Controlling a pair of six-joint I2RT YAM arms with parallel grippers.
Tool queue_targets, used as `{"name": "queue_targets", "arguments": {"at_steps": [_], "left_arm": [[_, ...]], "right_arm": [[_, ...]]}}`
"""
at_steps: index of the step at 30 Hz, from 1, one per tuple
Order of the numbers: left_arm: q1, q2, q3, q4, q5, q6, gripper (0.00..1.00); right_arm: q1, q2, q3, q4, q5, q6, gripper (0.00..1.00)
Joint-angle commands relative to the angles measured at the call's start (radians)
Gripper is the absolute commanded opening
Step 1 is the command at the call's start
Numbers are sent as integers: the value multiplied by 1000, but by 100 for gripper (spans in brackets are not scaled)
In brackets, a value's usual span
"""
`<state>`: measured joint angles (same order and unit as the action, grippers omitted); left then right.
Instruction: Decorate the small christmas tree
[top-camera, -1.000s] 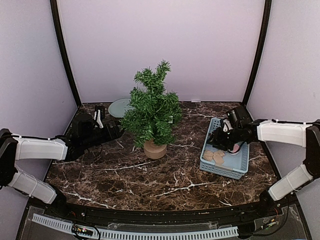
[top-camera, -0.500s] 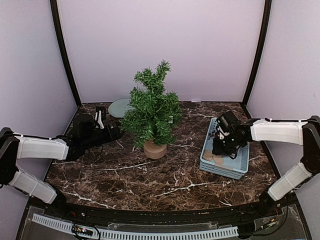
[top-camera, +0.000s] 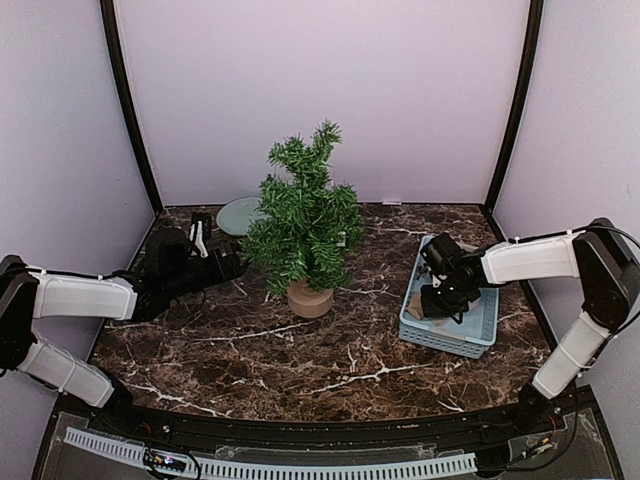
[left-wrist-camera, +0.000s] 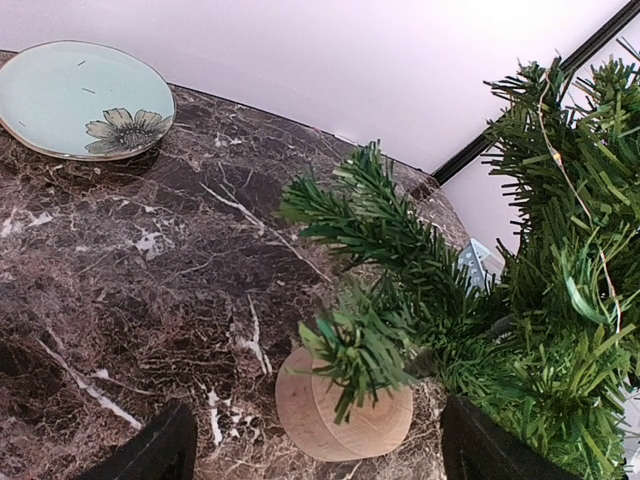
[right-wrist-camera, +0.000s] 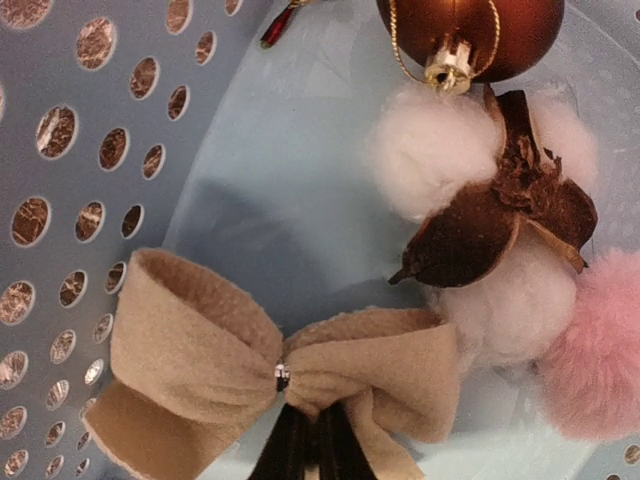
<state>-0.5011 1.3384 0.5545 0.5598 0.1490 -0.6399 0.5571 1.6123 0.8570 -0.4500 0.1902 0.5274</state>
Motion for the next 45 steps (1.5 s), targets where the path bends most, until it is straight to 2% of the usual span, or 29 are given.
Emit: {"name": "queue_targets", "arguments": {"at_steps": [1, 9, 15, 19, 22, 29, 32, 38, 45], "left_arm": [[7, -27, 7, 5, 5, 10, 87], [7, -18, 21, 6, 18, 9, 87], [7, -22, 37, -22, 7, 23, 87], [7, -32, 53, -65, -13, 29, 93], [7, -49, 57, -98, -30, 29, 99], [11, -169, 20, -141, -88, 61, 99], [12, -252, 7, -176, -104, 114, 99], [12, -346, 4, -250, -95, 182, 98], [12, -338, -7, -200, 1, 191, 96]], "right_arm": [[10, -30, -20, 16, 25, -16, 0], [12, -229, -31, -42, 69, -47, 0], [23, -420, -18, -55, 65, -139, 0], [50, -547, 19, -2, 39, -219, 0], [90, -586, 73, 30, 14, -268, 0], [266, -518, 236, 57, 41, -335, 0], [372, -469, 278, 71, 104, -334, 0], [623, -370, 240, 189, 249, -226, 0], [709, -218, 271, 168, 307, -225, 0]]}}
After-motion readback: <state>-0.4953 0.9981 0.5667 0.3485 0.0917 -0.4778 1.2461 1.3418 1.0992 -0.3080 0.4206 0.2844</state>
